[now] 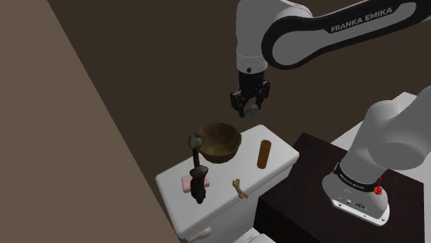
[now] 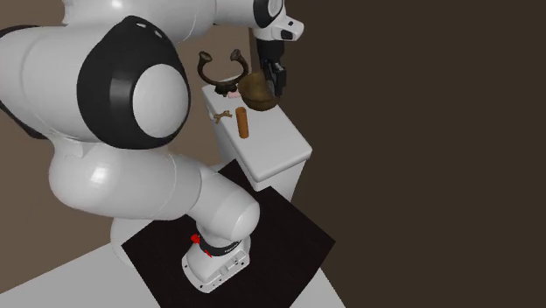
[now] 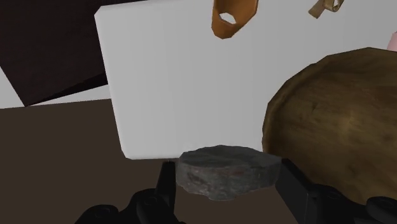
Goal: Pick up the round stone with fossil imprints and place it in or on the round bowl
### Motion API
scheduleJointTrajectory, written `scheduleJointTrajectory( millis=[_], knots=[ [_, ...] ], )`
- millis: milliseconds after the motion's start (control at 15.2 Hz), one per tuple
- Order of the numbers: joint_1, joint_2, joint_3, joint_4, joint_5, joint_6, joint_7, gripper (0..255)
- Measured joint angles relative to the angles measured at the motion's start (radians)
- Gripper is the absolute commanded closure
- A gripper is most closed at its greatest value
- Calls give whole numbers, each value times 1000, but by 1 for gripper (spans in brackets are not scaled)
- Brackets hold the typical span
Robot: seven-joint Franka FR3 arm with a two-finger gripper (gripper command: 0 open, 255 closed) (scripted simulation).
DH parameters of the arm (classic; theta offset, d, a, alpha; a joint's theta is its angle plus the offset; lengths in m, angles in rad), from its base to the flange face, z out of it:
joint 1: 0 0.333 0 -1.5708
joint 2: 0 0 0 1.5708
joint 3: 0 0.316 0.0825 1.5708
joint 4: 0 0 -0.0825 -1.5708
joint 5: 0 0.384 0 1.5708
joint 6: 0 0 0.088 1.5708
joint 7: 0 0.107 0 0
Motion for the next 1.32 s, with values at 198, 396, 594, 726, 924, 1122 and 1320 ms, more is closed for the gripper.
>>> scheduleJointTrajectory(
  millis=[198,396,594,726,924,1122,1320],
  knots=[
    [11,104,54,109,-3,-8,72,255],
    [19,200,93,206,-20,-14,131,255],
    [29,308,130,318,-48,-26,193,255],
    [32,330,136,324,-55,-12,207,255],
    [33,342,138,298,-59,25,213,255],
    [34,355,141,270,-64,65,222,255],
    [34,365,142,241,-69,103,225,255]
  ],
)
